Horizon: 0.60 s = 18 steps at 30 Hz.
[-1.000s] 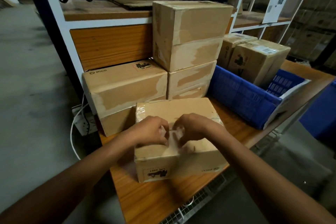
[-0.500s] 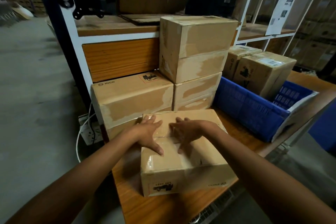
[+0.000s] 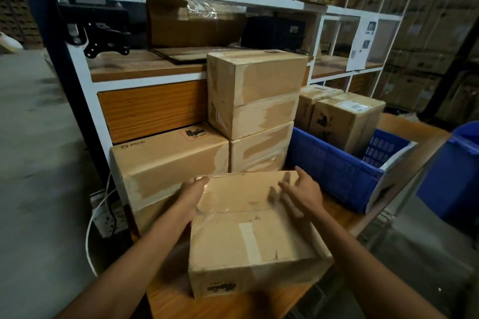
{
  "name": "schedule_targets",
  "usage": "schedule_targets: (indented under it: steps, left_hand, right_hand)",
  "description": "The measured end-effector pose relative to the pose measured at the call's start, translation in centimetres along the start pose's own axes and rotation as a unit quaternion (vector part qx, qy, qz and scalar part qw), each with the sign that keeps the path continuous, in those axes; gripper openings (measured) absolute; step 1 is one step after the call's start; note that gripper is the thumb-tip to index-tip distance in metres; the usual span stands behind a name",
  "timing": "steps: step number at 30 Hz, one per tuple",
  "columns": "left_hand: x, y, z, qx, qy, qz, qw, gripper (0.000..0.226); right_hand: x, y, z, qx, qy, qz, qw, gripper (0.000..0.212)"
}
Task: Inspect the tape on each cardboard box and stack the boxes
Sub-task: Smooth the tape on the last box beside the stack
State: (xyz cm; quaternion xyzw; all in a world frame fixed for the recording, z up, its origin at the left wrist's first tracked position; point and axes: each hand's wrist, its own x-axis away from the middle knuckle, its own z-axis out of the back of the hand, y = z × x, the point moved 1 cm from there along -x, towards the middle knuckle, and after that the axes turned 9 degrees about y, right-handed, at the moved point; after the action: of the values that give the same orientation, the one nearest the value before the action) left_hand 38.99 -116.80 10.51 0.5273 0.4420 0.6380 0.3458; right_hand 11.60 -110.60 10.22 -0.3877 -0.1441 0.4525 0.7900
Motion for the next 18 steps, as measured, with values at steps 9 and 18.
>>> schedule_targets:
  steps: [9, 18]
  left_hand:
    - [2.3, 5.5, -1.9, 0.062, 0.043, -0.103, 0.992, 0.01]
    - [4.0, 2.7, -0.8, -0.13, 0.035, -0.253, 0.958, 0.023]
  right_hand:
    - [0.3, -2.8, 5.9, -0.079, 0.237, -0.012, 0.968, 0.028]
    - [2.7, 0.2, 5.2, 0.095, 0.199, -0.014, 0.975, 0.026]
